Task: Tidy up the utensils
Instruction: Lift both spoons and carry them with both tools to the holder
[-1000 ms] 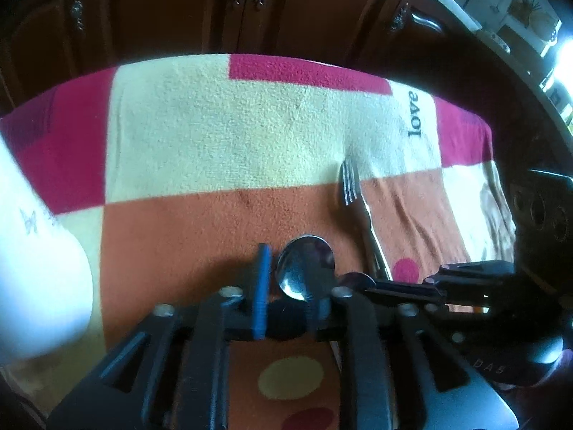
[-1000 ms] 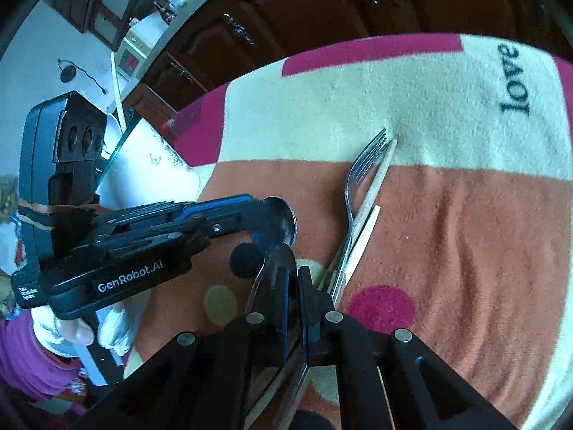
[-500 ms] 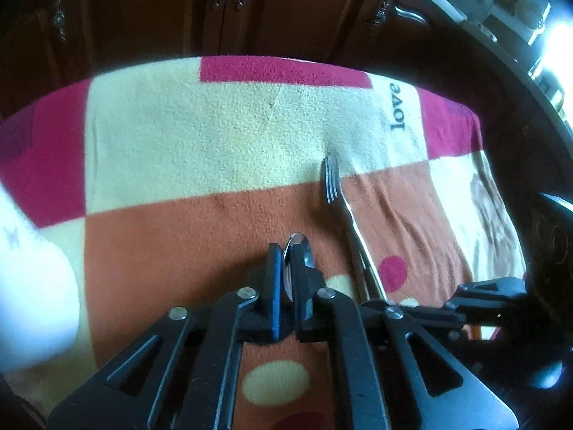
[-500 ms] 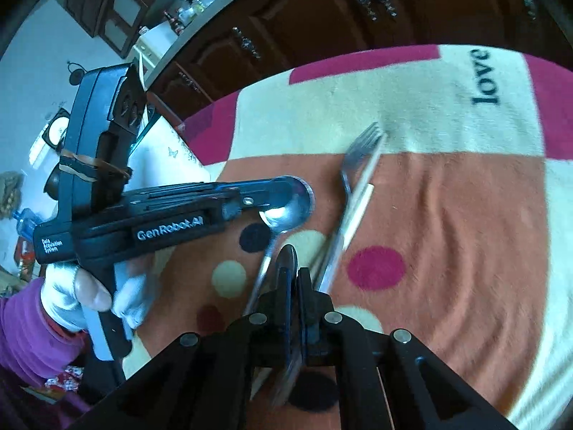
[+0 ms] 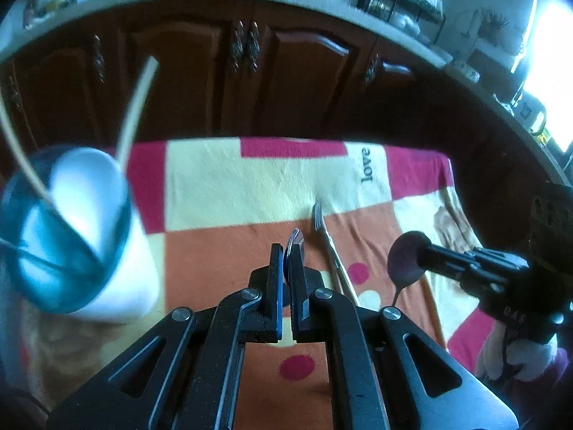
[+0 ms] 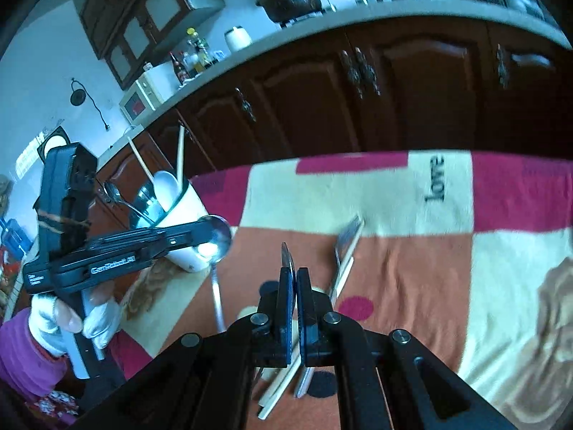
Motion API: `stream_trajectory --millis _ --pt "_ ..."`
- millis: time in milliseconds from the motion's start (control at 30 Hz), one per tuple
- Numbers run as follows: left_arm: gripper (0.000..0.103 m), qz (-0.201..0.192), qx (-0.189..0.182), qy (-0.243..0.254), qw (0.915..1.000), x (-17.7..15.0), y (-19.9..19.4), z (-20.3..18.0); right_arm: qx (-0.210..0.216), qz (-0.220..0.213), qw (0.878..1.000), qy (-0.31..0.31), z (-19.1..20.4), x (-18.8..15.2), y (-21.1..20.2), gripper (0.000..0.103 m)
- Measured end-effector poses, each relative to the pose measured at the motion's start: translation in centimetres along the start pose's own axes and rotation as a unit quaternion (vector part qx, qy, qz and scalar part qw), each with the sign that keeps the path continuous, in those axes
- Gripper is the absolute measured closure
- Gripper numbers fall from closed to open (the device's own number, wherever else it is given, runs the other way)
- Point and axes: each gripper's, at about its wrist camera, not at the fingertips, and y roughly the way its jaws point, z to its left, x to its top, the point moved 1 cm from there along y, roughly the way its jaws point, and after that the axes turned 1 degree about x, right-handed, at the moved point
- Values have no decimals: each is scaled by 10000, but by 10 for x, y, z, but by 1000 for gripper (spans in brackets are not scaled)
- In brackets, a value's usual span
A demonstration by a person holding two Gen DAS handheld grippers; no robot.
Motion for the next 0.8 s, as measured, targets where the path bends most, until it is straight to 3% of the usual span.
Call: stream_trajectory --millis 300,533,800 --pt "101 -360 140 -144 9992 -2 -58 15 -41 -327 9992 -239 38 20 -28 101" --pt "101 -609 234 -332 9973 6 -108 41 129 -611 9968 -494 82 49 -28 101" --pt "101 -1097 915 -552 9882 34 -159 93 255 -975 9920 -762 137 97 -14 101"
